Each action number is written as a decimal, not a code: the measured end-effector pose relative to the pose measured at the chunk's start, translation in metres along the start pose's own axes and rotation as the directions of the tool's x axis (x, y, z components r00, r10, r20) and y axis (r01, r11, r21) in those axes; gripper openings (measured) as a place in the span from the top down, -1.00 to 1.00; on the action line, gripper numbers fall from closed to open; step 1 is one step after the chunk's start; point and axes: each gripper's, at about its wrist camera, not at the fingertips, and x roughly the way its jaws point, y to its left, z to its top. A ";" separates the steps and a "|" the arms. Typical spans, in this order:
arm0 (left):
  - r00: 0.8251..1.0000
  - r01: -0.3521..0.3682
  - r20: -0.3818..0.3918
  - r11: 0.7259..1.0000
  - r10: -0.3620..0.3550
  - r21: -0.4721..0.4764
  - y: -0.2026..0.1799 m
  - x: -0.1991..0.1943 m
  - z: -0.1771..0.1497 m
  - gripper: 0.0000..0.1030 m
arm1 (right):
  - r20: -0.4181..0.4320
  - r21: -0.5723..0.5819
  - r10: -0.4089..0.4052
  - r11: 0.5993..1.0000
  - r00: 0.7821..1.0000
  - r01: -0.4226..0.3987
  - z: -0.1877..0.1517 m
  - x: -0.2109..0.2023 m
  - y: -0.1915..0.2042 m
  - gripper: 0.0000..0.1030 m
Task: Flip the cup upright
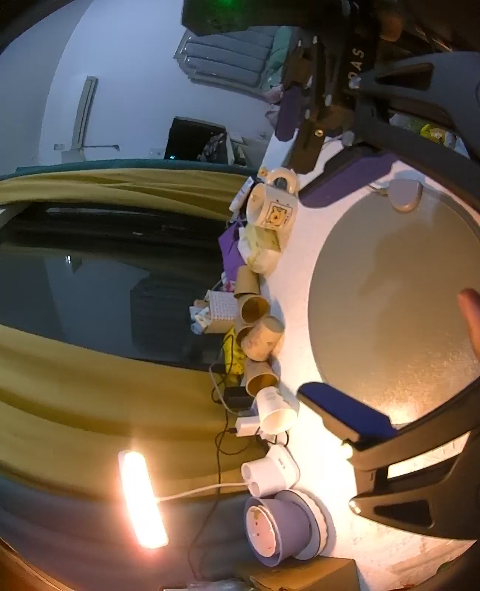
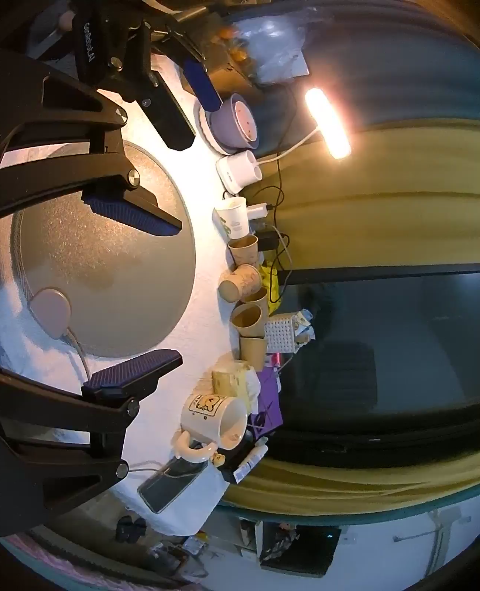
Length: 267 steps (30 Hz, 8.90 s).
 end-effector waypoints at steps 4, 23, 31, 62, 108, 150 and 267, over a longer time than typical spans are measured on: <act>1.000 -0.020 -0.001 1.000 0.020 0.016 -0.010 0.002 -0.005 -0.87 | -0.015 -0.014 -0.012 1.000 1.000 0.012 0.001 0.001 0.002 -0.30; 1.000 0.010 0.006 1.000 -0.010 -0.020 0.003 0.003 -0.003 -0.87 | -0.002 -0.009 -0.001 1.000 1.000 0.001 0.000 -0.001 -0.001 -0.30; 1.000 0.011 0.002 1.000 -0.011 -0.017 0.003 0.003 -0.003 -0.87 | -0.002 -0.008 0.000 1.000 1.000 0.000 0.000 0.000 0.005 -0.30; 1.000 0.012 0.001 1.000 -0.012 -0.017 0.002 0.003 -0.003 -0.87 | -0.003 -0.004 0.001 1.000 1.000 -0.001 -0.001 0.002 0.004 -0.30; 0.987 -0.083 -0.141 0.994 0.073 -0.072 0.042 0.065 -0.020 -0.87 | -0.093 -0.029 0.046 0.998 0.995 -0.049 0.011 0.084 -0.025 -0.30; 0.867 -0.196 -0.498 0.939 0.032 -0.281 0.084 0.394 0.035 -0.86 | -0.239 -0.007 0.066 0.998 0.969 -0.069 0.107 0.312 -0.118 -0.30; 0.965 -0.098 -0.254 0.986 0.061 -0.135 0.092 0.087 -0.059 -0.55 | -0.194 -0.101 0.058 0.992 0.979 -0.079 -0.034 0.150 0.059 -0.37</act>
